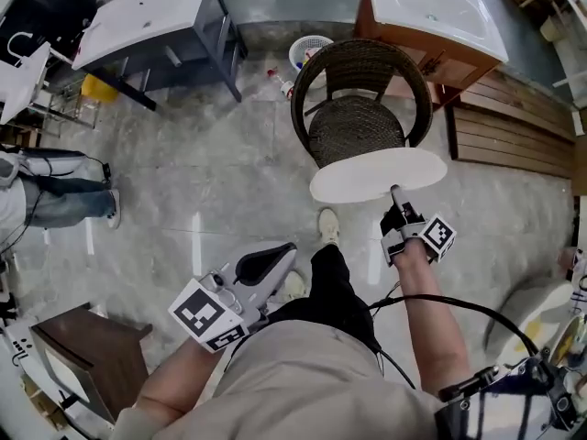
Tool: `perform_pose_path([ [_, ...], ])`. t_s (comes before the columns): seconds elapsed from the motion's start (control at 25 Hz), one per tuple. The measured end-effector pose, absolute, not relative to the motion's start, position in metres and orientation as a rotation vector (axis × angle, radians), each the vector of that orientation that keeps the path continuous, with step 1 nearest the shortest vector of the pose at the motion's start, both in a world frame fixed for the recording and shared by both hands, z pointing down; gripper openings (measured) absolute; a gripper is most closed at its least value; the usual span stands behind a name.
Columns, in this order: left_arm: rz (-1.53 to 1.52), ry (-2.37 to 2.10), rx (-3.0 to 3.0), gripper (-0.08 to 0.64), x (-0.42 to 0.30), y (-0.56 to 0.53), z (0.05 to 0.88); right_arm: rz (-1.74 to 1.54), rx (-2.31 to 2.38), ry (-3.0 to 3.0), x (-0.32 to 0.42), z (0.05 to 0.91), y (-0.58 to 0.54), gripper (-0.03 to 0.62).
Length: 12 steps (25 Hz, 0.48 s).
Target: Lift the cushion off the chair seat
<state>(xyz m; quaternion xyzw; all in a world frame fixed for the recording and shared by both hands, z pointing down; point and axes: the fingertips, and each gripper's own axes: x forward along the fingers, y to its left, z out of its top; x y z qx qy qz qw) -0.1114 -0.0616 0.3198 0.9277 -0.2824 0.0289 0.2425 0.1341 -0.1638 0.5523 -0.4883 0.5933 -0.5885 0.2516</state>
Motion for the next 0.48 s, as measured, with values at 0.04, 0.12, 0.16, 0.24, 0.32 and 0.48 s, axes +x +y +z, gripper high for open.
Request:
perform_pose_path([
  [0.04,0.072,-0.772,2.543,0.008,-0.116,-0.055,0.316,-1.587,-1.316,1.624,0.130,0.539,-0.155,0.023],
  [0.12,0.064,-0.773,2.554,0.008,-0.126,-0.040,0.307,-1.568,-1.284,1.643,0.119,0.512,-0.134,0.023],
  [0.16,0.060,-0.773,2.561,0.008,-0.130,-0.032,0.303,-1.560,-1.268,1.648,0.114,0.498,-0.123,0.023],
  [0.24,0.047,-0.768,2.581,0.008,-0.138,-0.018,0.294,-1.538,-1.239,1.656,0.105,0.472,-0.103,0.023],
  [0.32,0.025,-0.758,2.599,0.008,-0.146,-0.005,0.285,-1.521,-1.225,1.665,0.097,0.450,-0.081,0.023],
  [0.48,-0.003,-0.753,2.620,0.008,-0.158,0.022,0.275,-1.491,-1.228,1.698,0.089,0.415,-0.035,0.023],
])
